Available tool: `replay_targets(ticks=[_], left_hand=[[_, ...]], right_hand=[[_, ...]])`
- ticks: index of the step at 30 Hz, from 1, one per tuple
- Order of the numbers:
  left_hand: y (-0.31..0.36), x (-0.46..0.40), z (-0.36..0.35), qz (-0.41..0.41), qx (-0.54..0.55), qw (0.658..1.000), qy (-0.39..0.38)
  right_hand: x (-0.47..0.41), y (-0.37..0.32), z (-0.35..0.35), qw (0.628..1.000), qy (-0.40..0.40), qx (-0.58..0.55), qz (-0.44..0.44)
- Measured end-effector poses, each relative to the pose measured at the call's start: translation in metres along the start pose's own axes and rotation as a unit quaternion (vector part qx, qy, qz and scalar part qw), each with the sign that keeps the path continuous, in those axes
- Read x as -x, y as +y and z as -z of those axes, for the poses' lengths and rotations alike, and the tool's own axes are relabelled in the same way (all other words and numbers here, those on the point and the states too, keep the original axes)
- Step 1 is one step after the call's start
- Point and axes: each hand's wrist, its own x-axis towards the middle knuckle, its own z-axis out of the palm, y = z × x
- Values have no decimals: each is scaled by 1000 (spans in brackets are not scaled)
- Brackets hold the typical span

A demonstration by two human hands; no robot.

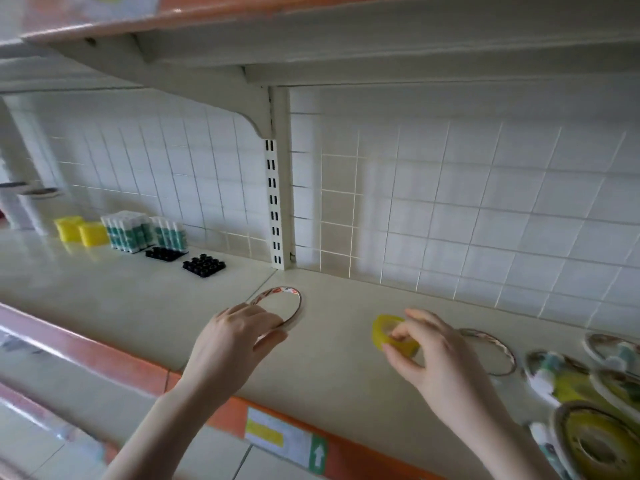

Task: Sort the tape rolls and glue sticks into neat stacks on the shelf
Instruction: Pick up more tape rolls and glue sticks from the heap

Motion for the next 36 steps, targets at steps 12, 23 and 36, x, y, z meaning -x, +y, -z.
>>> replay_targets(ticks=[12,23,36], left_hand=[[-221,45,99,-11,-41,999,14],[-399,66,156,2,-67,997,25],[-571,26,148,0,-81,996,34]], right_hand=[[-64,-177,-166,1000,21,5,-15],[-133,-311,-287,998,-27,-60,6],[-268,-383,-404,997,-38,-67,25]])
